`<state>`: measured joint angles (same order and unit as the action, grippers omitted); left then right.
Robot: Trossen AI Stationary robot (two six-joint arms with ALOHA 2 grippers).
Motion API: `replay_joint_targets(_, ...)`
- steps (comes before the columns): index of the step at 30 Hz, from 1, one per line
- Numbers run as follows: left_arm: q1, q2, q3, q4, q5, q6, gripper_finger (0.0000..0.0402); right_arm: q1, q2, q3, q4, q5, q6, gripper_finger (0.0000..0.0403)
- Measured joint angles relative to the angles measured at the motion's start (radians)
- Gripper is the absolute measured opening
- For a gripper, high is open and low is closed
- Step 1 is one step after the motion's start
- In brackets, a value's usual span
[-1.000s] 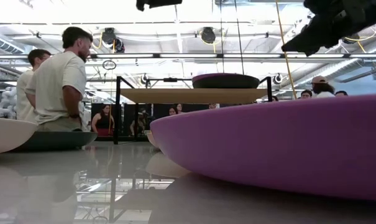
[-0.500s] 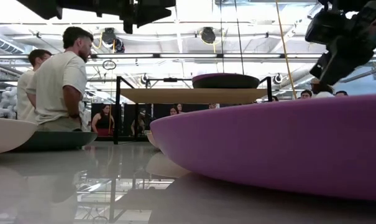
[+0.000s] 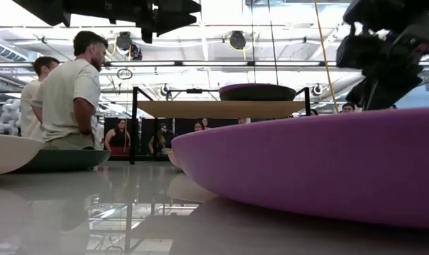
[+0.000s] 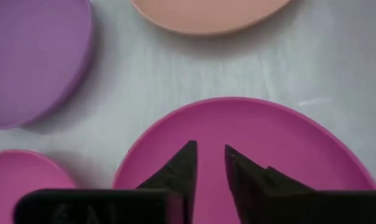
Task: Place and stack plates onto a shelf
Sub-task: Stack the top pink plate on top of the purple plate on the shelf
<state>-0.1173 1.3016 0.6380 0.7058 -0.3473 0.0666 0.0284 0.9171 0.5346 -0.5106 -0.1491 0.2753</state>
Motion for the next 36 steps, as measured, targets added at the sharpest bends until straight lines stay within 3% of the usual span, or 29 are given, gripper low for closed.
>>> replay_joint_targets(6,0.0,0.001,0.0,-0.002,0.0,0.001,0.0186,0.005,0.16,0.0,0.086,-0.026,0.0,0.0143)
replay_joint_targets(10,0.0,0.001,0.0,-0.006,0.001,-0.002,0.0186,0.078,0.207,0.016,0.107,-0.029,0.047,0.0167)
replay_joint_targets(20,0.0,0.001,0.0,-0.006,0.002,-0.029,0.0186,0.32,0.281,0.1,0.112,0.199,0.16,0.0161)
replay_joint_targets(27,-0.004,0.001,0.0,-0.006,0.001,-0.036,0.0186,0.377,0.397,0.1,0.115,0.248,0.249,0.016)
replay_joint_targets(36,-0.004,0.001,0.0,-0.007,0.001,-0.046,0.0186,0.367,0.476,0.1,0.11,0.303,0.262,0.0147)
